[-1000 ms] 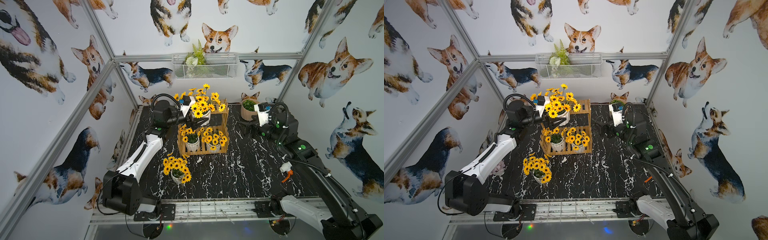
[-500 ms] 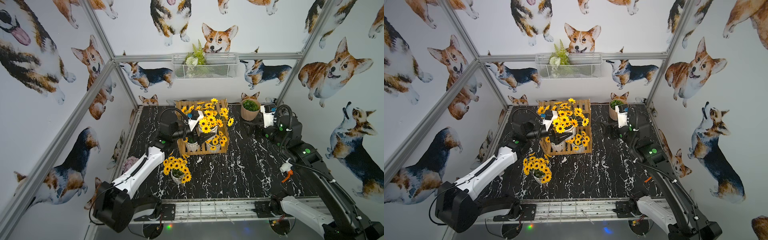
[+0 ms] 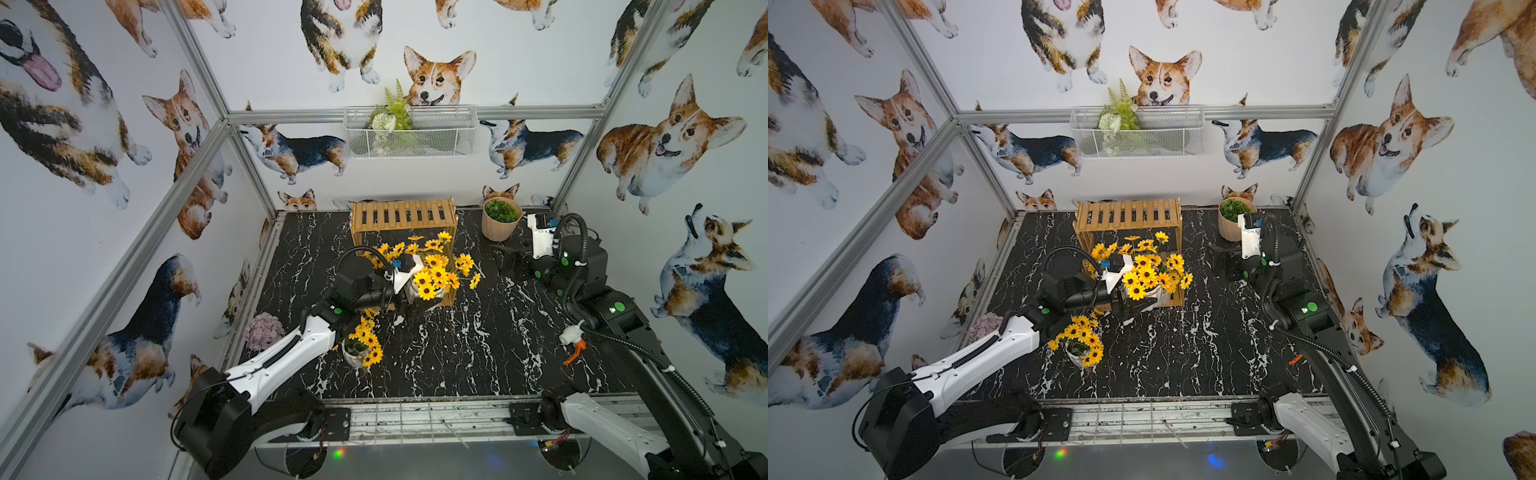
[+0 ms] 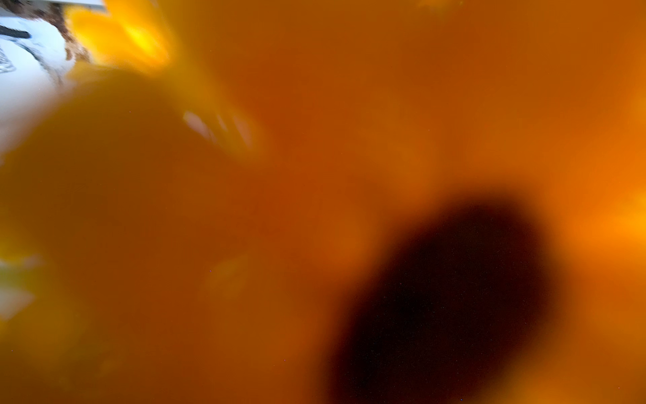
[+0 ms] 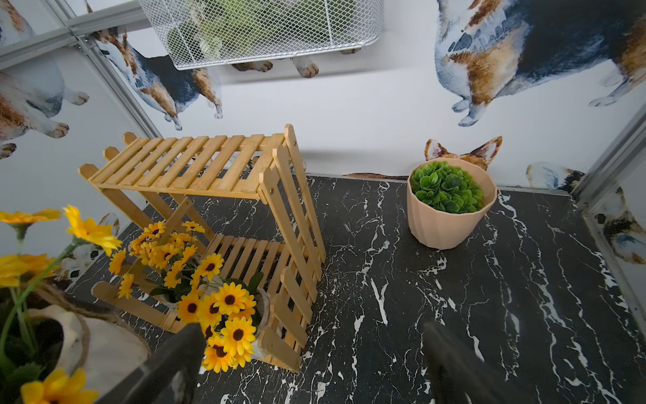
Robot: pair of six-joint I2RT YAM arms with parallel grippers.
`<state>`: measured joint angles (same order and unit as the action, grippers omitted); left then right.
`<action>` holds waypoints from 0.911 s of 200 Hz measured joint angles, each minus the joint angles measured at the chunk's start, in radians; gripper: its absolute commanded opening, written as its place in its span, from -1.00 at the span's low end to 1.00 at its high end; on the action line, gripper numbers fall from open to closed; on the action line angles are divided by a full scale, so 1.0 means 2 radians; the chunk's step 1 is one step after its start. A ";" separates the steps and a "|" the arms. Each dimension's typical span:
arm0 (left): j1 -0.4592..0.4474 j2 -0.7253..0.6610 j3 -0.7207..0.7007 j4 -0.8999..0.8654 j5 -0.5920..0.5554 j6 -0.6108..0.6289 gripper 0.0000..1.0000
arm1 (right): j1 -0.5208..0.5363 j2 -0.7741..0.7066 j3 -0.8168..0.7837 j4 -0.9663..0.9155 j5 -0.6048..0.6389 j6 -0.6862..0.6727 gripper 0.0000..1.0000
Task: Take the sunflower pots off the shelves
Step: Place the sunflower pot at the center of the board.
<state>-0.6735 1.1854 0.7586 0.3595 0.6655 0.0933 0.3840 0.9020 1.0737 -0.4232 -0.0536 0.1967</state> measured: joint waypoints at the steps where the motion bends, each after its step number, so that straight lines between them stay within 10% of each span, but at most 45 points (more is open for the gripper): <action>1: 0.000 0.000 0.000 0.000 0.000 0.000 -1.00 | 0.000 0.000 0.000 0.000 0.000 0.000 0.99; 182: -0.126 0.143 -0.030 0.142 -0.084 -0.013 -1.00 | 0.000 -0.019 0.043 -0.001 -0.005 -0.010 0.99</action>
<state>-0.9249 1.4708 0.6987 0.6426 0.4980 0.0677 0.3843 0.8631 1.1603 -0.4252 -0.0631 0.1772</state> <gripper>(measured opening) 0.927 0.996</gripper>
